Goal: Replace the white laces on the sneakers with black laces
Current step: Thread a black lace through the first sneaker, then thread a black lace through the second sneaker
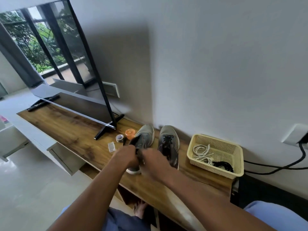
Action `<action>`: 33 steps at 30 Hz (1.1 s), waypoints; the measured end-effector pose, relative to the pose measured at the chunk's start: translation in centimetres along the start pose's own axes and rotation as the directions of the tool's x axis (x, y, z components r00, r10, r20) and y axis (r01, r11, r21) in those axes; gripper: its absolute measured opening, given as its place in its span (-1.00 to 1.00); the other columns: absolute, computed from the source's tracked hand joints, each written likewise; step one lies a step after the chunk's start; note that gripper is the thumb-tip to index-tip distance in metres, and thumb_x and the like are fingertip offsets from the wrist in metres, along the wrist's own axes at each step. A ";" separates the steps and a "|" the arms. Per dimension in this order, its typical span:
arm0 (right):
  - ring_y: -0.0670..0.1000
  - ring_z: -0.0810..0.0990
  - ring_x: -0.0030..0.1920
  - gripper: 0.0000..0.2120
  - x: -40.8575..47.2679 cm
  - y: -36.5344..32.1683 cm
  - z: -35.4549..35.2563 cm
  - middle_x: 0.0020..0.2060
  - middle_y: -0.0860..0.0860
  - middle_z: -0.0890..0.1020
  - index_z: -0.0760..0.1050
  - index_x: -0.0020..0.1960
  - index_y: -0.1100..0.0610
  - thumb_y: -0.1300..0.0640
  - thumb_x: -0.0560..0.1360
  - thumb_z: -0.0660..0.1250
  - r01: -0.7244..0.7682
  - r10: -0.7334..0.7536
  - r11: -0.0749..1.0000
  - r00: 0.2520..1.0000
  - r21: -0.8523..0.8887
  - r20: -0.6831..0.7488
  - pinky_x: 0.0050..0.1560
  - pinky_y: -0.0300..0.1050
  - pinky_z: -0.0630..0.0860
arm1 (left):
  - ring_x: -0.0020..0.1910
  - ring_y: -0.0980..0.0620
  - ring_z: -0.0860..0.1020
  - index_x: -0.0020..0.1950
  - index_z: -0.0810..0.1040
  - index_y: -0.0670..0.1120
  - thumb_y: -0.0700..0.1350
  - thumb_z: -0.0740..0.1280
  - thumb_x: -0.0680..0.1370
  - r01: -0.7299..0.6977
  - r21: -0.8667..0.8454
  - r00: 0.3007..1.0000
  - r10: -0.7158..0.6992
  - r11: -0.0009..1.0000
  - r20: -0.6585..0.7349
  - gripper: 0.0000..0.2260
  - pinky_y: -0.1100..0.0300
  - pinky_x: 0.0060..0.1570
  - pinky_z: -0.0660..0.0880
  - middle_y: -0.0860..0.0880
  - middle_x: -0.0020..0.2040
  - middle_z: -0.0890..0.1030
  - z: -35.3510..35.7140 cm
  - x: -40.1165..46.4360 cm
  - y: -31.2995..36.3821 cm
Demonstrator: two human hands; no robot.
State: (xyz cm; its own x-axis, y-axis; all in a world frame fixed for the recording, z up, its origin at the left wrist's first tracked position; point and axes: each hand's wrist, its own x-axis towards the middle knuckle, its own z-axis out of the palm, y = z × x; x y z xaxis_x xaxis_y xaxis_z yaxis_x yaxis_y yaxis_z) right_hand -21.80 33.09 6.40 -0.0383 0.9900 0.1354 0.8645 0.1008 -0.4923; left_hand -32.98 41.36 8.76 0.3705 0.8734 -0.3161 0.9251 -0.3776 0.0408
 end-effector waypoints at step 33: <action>0.00 0.65 -0.02 -0.89 -5.6 9.3 -15.9 -0.04 -0.11 0.67 0.66 -0.05 -0.04 0.12 0.45 0.49 -0.411 0.398 0.908 0.908 -0.087 -0.132 0.01 -0.08 0.59 | 0.14 0.05 0.63 0.22 0.66 0.15 0.04 0.38 0.55 -0.486 -0.193 0.833 0.386 0.852 -0.397 -0.75 0.08 0.12 0.58 0.10 0.16 0.70 -1.3 -7.0 9.8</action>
State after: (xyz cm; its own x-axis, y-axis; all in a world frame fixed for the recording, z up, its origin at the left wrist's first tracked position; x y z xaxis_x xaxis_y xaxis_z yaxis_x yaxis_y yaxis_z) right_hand -5.58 26.92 14.72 0.3754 0.9260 0.0403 0.8440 -0.3236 -0.4278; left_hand -26.41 32.01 12.62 0.6985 0.7040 0.1282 0.6244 -0.6872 0.3713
